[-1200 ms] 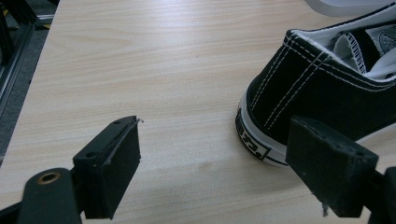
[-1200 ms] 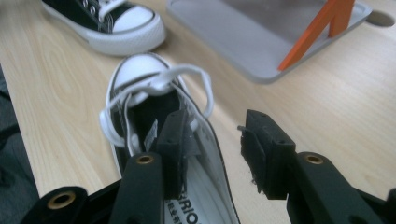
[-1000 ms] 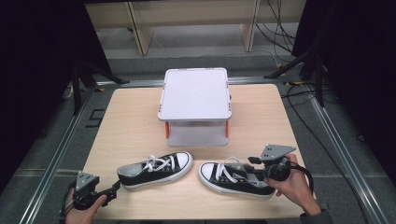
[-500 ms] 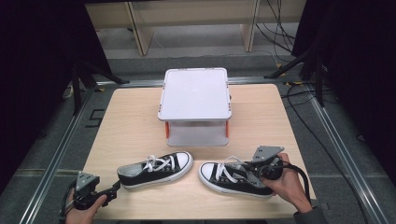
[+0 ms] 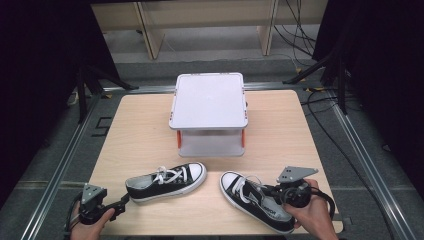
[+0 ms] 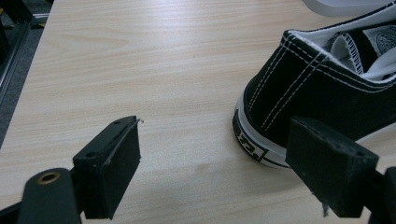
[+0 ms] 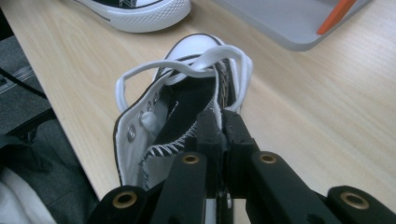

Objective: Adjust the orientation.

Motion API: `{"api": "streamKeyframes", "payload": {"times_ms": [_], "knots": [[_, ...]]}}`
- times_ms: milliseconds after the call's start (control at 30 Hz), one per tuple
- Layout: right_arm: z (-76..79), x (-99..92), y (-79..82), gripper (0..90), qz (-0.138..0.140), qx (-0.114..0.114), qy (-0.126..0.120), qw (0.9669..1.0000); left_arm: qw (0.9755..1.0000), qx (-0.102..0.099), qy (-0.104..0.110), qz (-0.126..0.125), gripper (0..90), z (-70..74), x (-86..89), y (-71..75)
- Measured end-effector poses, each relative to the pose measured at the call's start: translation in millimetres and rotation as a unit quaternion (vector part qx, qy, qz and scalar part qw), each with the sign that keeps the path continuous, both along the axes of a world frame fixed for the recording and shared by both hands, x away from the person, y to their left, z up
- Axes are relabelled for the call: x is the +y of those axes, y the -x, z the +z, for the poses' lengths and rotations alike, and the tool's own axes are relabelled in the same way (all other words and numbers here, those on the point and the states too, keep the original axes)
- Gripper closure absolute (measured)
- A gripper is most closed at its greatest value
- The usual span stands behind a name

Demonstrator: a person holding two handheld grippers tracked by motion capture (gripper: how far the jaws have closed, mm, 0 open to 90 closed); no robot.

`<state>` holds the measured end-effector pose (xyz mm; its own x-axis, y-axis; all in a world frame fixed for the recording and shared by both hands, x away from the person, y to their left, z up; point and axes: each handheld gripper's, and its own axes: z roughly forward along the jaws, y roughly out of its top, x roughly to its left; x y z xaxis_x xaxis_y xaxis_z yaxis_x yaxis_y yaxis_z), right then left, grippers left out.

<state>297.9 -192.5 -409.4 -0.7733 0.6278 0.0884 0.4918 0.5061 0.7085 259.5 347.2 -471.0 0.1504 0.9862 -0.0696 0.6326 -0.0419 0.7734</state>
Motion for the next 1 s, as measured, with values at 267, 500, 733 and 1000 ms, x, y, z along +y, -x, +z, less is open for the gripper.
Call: {"api": "streamKeyframes", "payload": {"times_ms": [267,500,733,1000], "knots": [[-8.4,-5.6,13.9,86.5,-0.001,0.014,-0.003,0.9999,1.0000,-0.001,0.002,0.000,17.0,-0.5,0.1,-0.5],[-7.9,-4.3,11.8,76.6,0.003,0.002,-0.009,1.0000,1.0000,-0.001,0.000,0.000,17.1,0.0,0.1,0.0],[1.1,-3.5,14.0,65.4,0.015,-0.028,0.007,0.9995,1.0000,-0.001,0.001,0.001,17.1,-0.2,0.1,-0.2],[13.3,-6.1,23.8,61.1,0.009,-0.049,0.002,0.9988,1.0000,-0.003,-0.001,0.002,17.1,0.9,0.4,0.3]]}}
